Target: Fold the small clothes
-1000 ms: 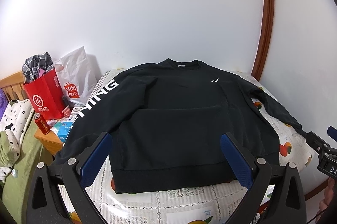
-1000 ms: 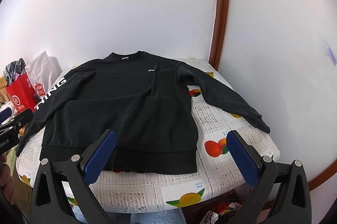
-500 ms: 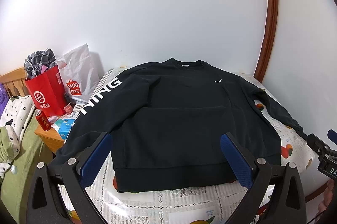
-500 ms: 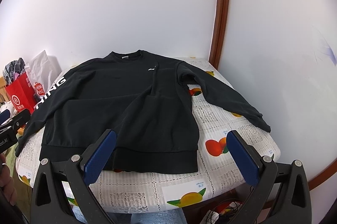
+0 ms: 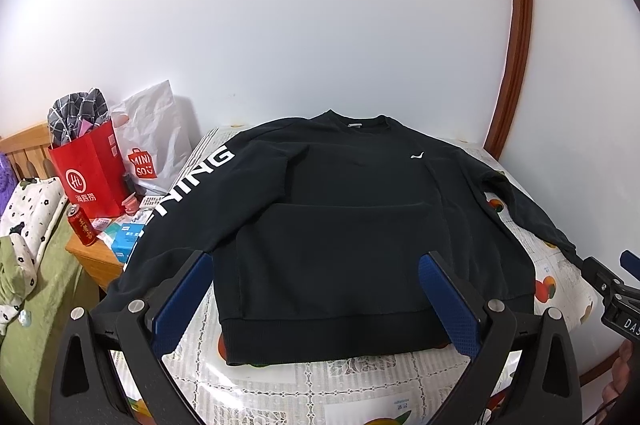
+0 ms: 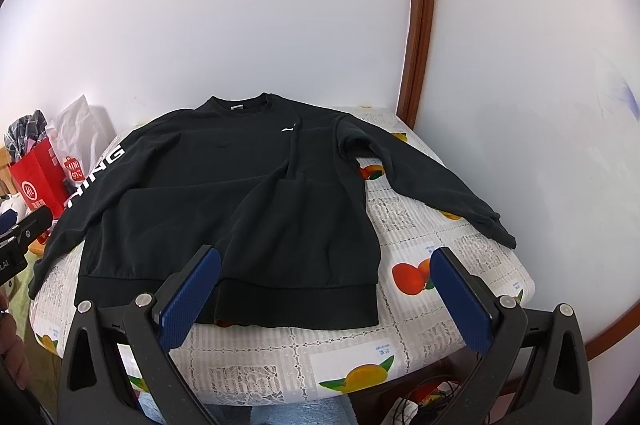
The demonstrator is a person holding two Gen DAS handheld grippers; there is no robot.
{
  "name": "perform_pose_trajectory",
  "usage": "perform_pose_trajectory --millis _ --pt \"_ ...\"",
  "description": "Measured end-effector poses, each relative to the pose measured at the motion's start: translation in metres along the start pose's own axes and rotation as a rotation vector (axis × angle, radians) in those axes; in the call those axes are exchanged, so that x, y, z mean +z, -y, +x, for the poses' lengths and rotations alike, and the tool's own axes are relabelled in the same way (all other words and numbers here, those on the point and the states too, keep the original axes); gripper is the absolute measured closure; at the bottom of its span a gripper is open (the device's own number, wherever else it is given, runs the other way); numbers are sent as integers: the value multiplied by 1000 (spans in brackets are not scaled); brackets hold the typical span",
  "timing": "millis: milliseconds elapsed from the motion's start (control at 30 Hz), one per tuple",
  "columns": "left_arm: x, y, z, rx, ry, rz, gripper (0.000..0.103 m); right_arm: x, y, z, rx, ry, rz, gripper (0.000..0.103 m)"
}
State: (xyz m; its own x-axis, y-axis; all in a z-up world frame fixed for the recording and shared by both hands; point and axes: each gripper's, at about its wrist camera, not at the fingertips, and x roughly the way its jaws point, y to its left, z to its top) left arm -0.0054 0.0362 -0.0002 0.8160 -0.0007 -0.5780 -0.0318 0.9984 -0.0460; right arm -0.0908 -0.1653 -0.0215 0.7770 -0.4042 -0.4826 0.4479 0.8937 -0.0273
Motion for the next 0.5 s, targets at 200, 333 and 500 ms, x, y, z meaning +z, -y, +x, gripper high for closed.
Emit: perform_pose_trajectory --millis 200,333,500 --pt "0 -2 2 -8 2 -1 0 0 -2 1 -3 -1 -3 0" --pt "-1 -4 2 -6 9 -10 0 0 -3 2 -5 -3 -5 0" --pt "0 -5 4 -8 19 -15 0 2 -6 6 -2 -3 -7 0"
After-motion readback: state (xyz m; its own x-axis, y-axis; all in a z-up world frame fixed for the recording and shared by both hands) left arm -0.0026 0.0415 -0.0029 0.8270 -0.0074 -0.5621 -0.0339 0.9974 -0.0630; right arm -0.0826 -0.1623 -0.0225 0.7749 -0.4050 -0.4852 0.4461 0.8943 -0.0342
